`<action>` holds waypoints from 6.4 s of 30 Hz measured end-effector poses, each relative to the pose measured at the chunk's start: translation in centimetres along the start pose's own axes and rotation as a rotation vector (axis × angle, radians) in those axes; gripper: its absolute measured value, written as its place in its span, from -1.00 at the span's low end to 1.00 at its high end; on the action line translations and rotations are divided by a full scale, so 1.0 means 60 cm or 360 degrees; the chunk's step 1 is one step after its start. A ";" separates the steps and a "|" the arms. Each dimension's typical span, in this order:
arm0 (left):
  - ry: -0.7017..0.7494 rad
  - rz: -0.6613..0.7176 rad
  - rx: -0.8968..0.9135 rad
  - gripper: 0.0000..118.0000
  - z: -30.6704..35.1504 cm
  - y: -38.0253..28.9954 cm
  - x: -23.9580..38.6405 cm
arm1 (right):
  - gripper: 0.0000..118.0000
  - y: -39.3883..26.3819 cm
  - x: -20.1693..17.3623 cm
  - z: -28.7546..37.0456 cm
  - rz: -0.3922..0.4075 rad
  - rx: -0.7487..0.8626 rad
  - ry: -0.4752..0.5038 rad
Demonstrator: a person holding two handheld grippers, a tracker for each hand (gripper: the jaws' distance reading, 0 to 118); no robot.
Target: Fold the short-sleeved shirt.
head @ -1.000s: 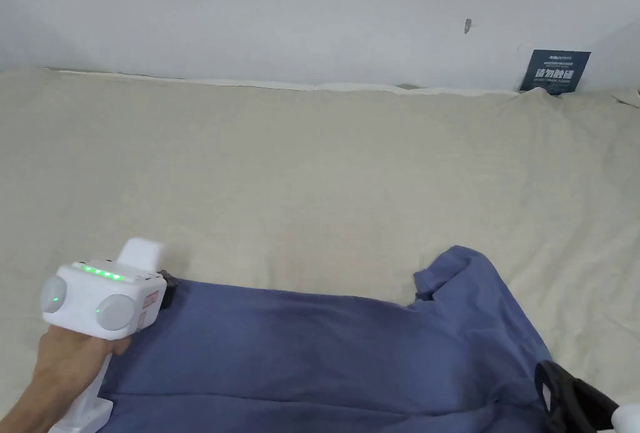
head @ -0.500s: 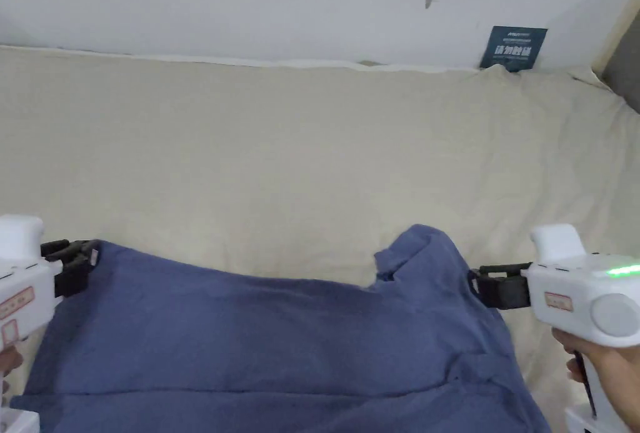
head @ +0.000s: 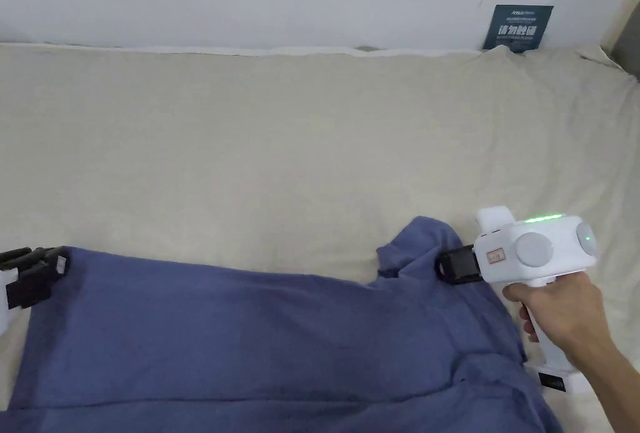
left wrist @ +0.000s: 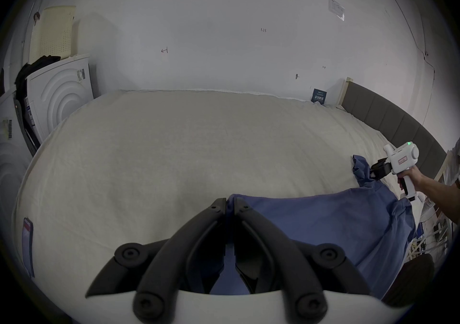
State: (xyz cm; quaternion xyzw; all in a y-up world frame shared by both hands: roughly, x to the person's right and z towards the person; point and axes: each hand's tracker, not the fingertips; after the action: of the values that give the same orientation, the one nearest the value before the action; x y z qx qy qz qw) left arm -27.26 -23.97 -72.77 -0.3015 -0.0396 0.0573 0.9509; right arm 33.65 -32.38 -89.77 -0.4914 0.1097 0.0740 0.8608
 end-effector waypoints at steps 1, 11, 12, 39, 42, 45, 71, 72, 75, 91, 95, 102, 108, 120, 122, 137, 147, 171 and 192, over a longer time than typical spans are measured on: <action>-0.0002 0.0019 0.0002 -0.90 -0.001 0.000 -0.001 | -0.27 -0.002 -0.004 0.011 0.0071 0.0030 0.0002; 0.0064 0.0100 0.0093 -0.90 0.019 -0.003 0.009 | -1.00 -0.045 -0.005 0.198 0.0054 0.0561 -0.0083; 0.0087 0.0090 0.0140 -0.90 0.031 -0.002 0.010 | -1.00 -0.047 -0.021 0.224 0.0084 0.0592 -0.0108; 0.0150 0.0091 0.0055 -0.90 0.318 -0.288 0.045 | -0.99 -0.475 -0.094 0.358 -0.0060 0.0589 -0.0061; 0.0224 0.0050 -0.0042 -0.90 0.288 -0.340 0.031 | -0.99 -0.495 -0.093 0.334 -0.0106 0.0505 -0.0014; 0.0248 0.0037 -0.0109 -0.58 0.267 -0.369 0.031 | -0.55 -0.507 -0.102 0.322 -0.0089 0.0489 -0.0038; 0.0237 -0.0199 0.0840 -0.88 0.597 -0.209 0.357 | -0.99 -0.442 -0.424 0.730 -0.0136 0.1490 -0.0214; 0.0215 -0.0250 0.0815 -0.88 0.598 -0.213 0.358 | -0.99 -0.445 -0.425 0.729 -0.0139 0.1500 -0.0269; 0.0253 -0.0270 0.0823 -0.88 0.599 -0.221 0.345 | -0.99 -0.446 -0.423 0.721 -0.0125 0.1488 -0.0217; 0.0462 0.0089 0.0039 1.00 0.324 -0.260 0.061 | -0.99 -0.438 -0.473 0.633 -0.0043 0.1240 -0.0019; 0.0520 0.0182 -0.0038 1.00 0.278 -0.276 0.048 | -0.99 -0.439 -0.473 0.612 -0.0044 0.1177 -0.0020; 0.0567 0.0050 -0.0298 0.97 0.163 -0.345 0.066 | -0.99 -0.443 -0.462 0.610 -0.0170 0.1098 0.0044; 0.0516 0.0074 -0.0125 -0.22 0.213 -0.340 0.133 | -0.99 -0.440 -0.470 0.610 -0.0129 0.1087 0.0034; 0.0716 -0.0380 0.0063 -0.82 0.261 -0.311 0.129 | -0.99 -0.445 -0.483 0.620 -0.0107 0.1101 0.0063; 0.0767 -0.0361 0.0065 -0.82 0.276 -0.299 0.093 | -0.99 -0.438 -0.489 0.618 -0.0103 0.1100 0.0081; 0.0601 -0.0636 0.0331 -0.82 0.360 -0.266 0.243 | -0.99 -0.448 -0.479 0.653 -0.0166 0.1243 0.0165; 0.0298 -0.0664 -0.0133 -0.64 0.205 -0.378 0.446 | -0.99 -0.476 -0.439 0.665 -0.0218 0.1228 0.0090; 0.0671 -0.0546 0.0262 -1.00 0.220 -0.353 0.325 | -0.99 -0.480 -0.440 0.616 -0.0107 0.1151 0.0062; 0.0034 -0.0545 0.0586 -1.00 0.366 -0.341 0.470 | -0.99 -0.467 -0.429 0.621 -0.0146 0.1175 0.0005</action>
State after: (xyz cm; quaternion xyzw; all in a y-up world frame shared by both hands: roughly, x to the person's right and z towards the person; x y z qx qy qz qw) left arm -0.03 -24.33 -41.88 -0.1126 -0.0691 -0.1016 0.9860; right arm 19.73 -14.94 -41.44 -0.1524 0.1083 -0.0100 0.9823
